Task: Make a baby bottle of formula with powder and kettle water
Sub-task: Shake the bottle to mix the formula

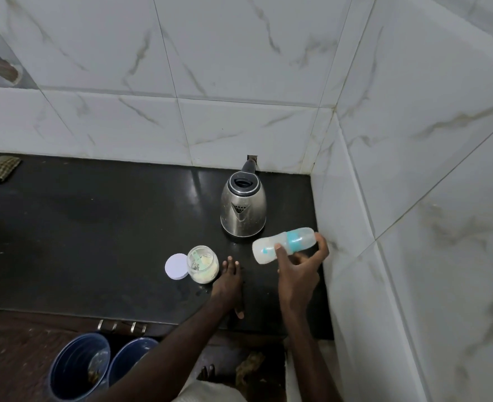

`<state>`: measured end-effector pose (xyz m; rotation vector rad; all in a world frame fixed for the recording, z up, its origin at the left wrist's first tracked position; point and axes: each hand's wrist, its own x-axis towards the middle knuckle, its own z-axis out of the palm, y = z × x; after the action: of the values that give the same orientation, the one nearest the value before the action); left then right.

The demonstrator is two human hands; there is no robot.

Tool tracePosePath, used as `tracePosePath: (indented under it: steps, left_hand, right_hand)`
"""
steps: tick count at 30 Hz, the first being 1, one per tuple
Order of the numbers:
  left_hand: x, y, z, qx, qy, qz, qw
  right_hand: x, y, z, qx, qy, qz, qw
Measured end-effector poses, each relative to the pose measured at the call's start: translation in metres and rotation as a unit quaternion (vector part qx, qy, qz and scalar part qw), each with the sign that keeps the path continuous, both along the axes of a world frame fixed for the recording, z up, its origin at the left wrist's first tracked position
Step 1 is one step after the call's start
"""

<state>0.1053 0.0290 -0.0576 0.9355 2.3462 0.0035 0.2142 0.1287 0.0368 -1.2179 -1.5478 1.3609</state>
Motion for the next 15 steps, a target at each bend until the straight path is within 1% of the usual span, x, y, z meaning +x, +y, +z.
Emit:
tracePosePath:
  steps: [1,3,4,5,8,9,10,11,13,14,15]
  left_hand:
    - [0.0,0.0,0.0,-0.005,-0.004,0.006,1.0]
    - [0.0,0.0,-0.001,-0.014,-0.009,0.009,1.0]
    - [-0.001,0.0,-0.002,-0.017,-0.009,0.003,1.0]
    - [-0.001,0.0,-0.002,-0.018,-0.007,-0.002,1.0]
    - [-0.001,0.001,-0.004,-0.019,0.003,-0.004,1.0]
    - [-0.001,0.001,-0.005,-0.017,0.004,-0.002,1.0]
    - [-0.001,0.002,-0.005,-0.019,0.006,-0.002,1.0]
    - [-0.001,0.001,-0.003,-0.02,0.005,-0.001,1.0]
    - [-0.001,0.002,-0.004,-0.035,0.009,-0.017,0.999]
    - [-0.002,0.002,-0.005,-0.04,0.009,-0.024,0.999]
    - [-0.002,0.002,-0.007,-0.038,0.011,-0.027,0.999]
  right_hand:
    - [0.0,-0.001,-0.003,0.005,-0.024,0.045,0.999]
    - [0.0,-0.004,-0.01,0.018,-0.085,0.151,0.985]
    - [0.001,-0.003,-0.011,0.029,-0.094,0.166,0.981]
    - [0.001,-0.002,-0.008,0.032,-0.084,0.152,0.984]
    - [0.0,0.004,0.004,0.007,-0.012,0.017,1.0]
    - [0.0,0.005,0.005,0.005,0.002,-0.006,1.0]
    - [0.0,0.004,0.005,0.008,0.0,0.004,1.0]
    - [-0.001,0.003,0.003,0.012,-0.018,0.047,0.999]
    - [-0.004,-0.001,-0.006,0.025,-0.081,0.161,0.983]
    - [-0.004,-0.002,-0.008,0.036,-0.098,0.187,0.977]
    - [-0.005,-0.002,-0.007,0.043,-0.096,0.181,0.978]
